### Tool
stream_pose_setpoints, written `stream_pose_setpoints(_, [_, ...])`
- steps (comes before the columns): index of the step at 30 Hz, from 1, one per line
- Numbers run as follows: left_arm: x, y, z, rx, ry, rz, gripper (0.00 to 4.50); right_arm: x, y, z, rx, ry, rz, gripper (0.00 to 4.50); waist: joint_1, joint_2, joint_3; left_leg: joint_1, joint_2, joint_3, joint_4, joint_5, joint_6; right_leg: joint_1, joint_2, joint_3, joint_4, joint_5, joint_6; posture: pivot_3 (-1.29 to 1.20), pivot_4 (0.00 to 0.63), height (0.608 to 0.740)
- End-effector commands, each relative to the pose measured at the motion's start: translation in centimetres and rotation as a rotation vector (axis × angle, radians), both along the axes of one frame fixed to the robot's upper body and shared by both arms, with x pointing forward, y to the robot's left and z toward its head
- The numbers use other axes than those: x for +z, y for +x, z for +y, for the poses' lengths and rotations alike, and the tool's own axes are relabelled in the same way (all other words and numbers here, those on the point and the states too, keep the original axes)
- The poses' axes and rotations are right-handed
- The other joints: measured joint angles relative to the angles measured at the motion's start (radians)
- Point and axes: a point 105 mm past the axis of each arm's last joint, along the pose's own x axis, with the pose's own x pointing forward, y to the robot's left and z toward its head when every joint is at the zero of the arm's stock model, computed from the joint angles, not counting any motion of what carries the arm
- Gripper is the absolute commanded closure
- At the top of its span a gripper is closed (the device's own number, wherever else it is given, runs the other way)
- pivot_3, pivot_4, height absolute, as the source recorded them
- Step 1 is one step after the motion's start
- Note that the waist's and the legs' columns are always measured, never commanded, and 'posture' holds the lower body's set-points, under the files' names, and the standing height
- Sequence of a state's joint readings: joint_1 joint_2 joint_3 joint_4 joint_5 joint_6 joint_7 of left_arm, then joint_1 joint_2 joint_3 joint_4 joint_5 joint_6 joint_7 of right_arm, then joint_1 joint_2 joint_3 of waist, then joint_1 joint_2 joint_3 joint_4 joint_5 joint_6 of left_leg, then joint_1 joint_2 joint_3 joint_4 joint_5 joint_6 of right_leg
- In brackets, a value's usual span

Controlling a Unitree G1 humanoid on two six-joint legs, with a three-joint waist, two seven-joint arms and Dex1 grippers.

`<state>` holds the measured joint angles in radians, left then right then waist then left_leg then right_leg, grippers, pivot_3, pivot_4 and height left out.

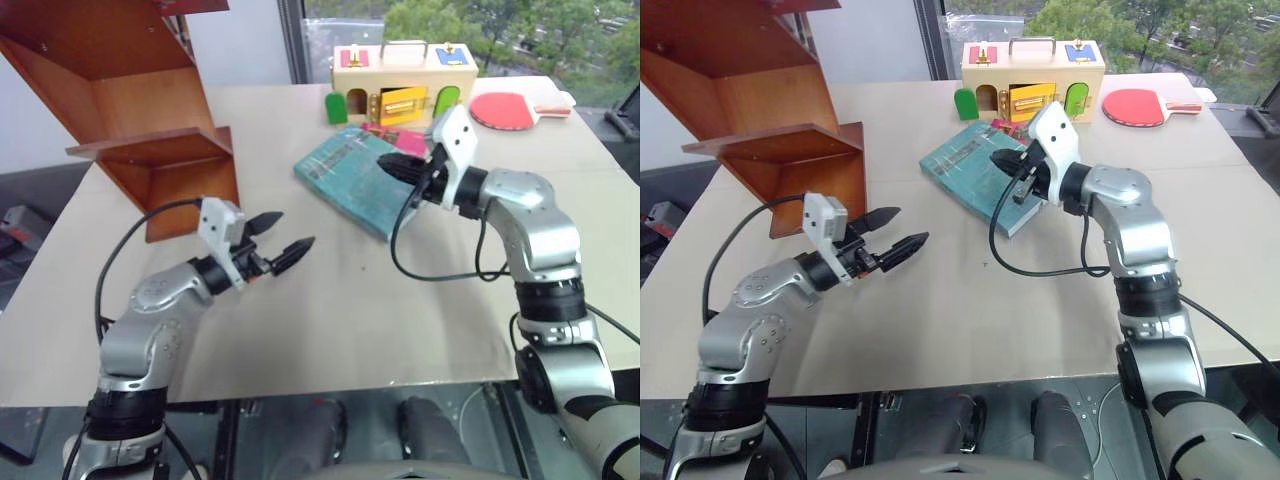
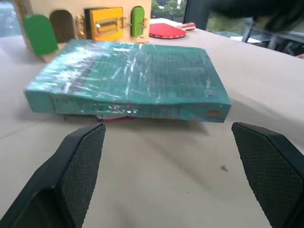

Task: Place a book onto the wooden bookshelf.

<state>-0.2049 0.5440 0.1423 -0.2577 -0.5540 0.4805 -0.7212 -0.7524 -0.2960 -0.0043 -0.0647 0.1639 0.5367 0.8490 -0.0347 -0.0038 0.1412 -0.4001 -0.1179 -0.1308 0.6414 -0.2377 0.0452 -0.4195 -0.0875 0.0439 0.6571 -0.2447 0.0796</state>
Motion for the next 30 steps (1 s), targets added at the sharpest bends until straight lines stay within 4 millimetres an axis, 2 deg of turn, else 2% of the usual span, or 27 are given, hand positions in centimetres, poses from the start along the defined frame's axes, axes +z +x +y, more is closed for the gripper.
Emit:
stream_pose_setpoints(1, [0.3, 0.6, -0.9, -0.022, -0.032, 0.012, 0.0, 1.3, -2.4, -0.9, -0.014, 0.06, -0.045, 3.97, 0.005, 0.0, 0.0, 0.0, 0.0, 0.0, 0.0, 0.0, 0.0, 0.0, 0.0, 0.0, 0.0, 0.0, 0.0, 0.0, 0.15, 0.74])
stream_pose_setpoints(3, [-0.1, 1.1, -1.7, -0.045, -0.041, 0.027, 0.0, 0.3, -4.4, -1.3, -0.01, 0.051, -0.031, 3.33, 0.016, 0.0, 0.0, 0.0, 0.0, 0.0, 0.001, 0.0, 0.0, 0.0, 0.0, 0.0, 0.0, 0.0, 0.0, 0.0, 0.15, 0.74])
stream_pose_setpoints(6, [-0.6, 1.6, -2.7, -0.066, -0.05, 0.054, 0.0, -0.8, -6.8, -2.0, -0.029, 0.029, -0.024, 1.96, 0.024, 0.0, 0.0, 0.0, 0.0, 0.0, 0.001, 0.0, 0.0, 0.0, -0.001, 0.0, 0.0, 0.0, 0.0, 0.0, 0.15, 0.74])
stream_pose_setpoints(10, [-1.7, 3.3, -4.4, -0.067, -0.139, 0.163, 0.0, -3.1, -11.3, -4.0, -0.106, -0.072, 0.008, 0.12, 0.041, -0.002, 0.001, 0.0, 0.0, -0.002, 0.002, 0.0, 0.0, 0.002, -0.001, -0.002, 0.0, 0.0, 0.0, 0.0, 0.15, 0.74])
stream_pose_setpoints(14, [-2.3, 4.9, -5.2, -0.023, -0.258, 0.296, 0.0, -3.5, -13.5, -4.8, -0.171, -0.084, 0.015, 0.05, 0.045, -0.003, 0.002, 0.0, 0.0, -0.001, 0.004, 0.0, 0.001, 0.003, -0.001, -0.002, 0.0, 0.0, 0.001, 0.0, 0.15, 0.74])
stream_pose_setpoints(16, [-3.0, 5.9, -6.3, -0.006, -0.364, 0.411, 0.0, -3.9, -14.2, -5.4, -0.212, -0.096, 0.006, 0.05, 0.05, -0.004, 0.003, 0.001, 0.0, -0.002, 0.006, -0.001, 0.002, 0.005, -0.001, -0.003, 0.001, 0.0, 0.001, 0.0, 0.15, 0.74])
stream_pose_setpoints(18, [-3.2, 6.7, -7.8, -0.016, -0.49, 0.525, 0.0, -4.1, -14.3, -6.0, -0.262, -0.11, -0.01, 0.05, 0.051, -0.007, 0.004, 0.001, 0.0, -0.004, 0.007, -0.002, 0.004, 0.007, 0.0, -0.006, 0.001, 0.0, 0.001, 0.0, 0.15, 0.74])
stream_pose_setpoints(20, [-3.5, 7.6, -8.3, 0.006, -0.538, 0.587, 0.0, -4.2, -14.1, -6.3, -0.3, -0.116, -0.02, 0.05, 0.05, -0.008, 0.005, 0.001, -0.001, -0.004, 0.009, -0.002, 0.003, 0.007, 0.0, -0.007, 0.001, 0.0, 0.002, 0.0, 0.15, 0.74])
stream_pose_setpoints(25, [-3.8, 9.7, -9.4, 0.062, -0.687, 0.707, 0.0, -4.4, -14.1, -6.7, -0.354, -0.125, -0.04, 0.05, 0.05, -0.013, 0.008, 0.001, -0.001, -0.004, 0.009, 0.0, 0.0, 0.008, 0.0, -0.007, 0.001, 0.0, 0.002, 0.0, 0.15, 0.74])
stream_pose_setpoints(28, [-3.4, 10.9, -11.0, 0.064, -0.777, 0.76, 0.0, -4.5, -14.0, -6.8, -0.381, -0.126, -0.052, 0.05, 0.052, -0.013, 0.008, 0.001, -0.001, -0.004, 0.009, 0.0, 0.0, 0.008, 0.0, -0.007, 0.001, 0.0, 0.002, 0.0, 0.15, 0.74])
stream_pose_setpoints(30, [-3.2, 11.3, -11.3, 0.065, -0.81, 0.774, 0.0, -4.5, -14.0, -6.8, -0.391, -0.126, -0.057, 0.05, 0.052, -0.014, 0.009, 0.001, -0.001, -0.004, 0.009, 0.0, 0.0, 0.008, 0.0, -0.007, 0.001, 0.0, 0.002, 0.0, 0.15, 0.74])
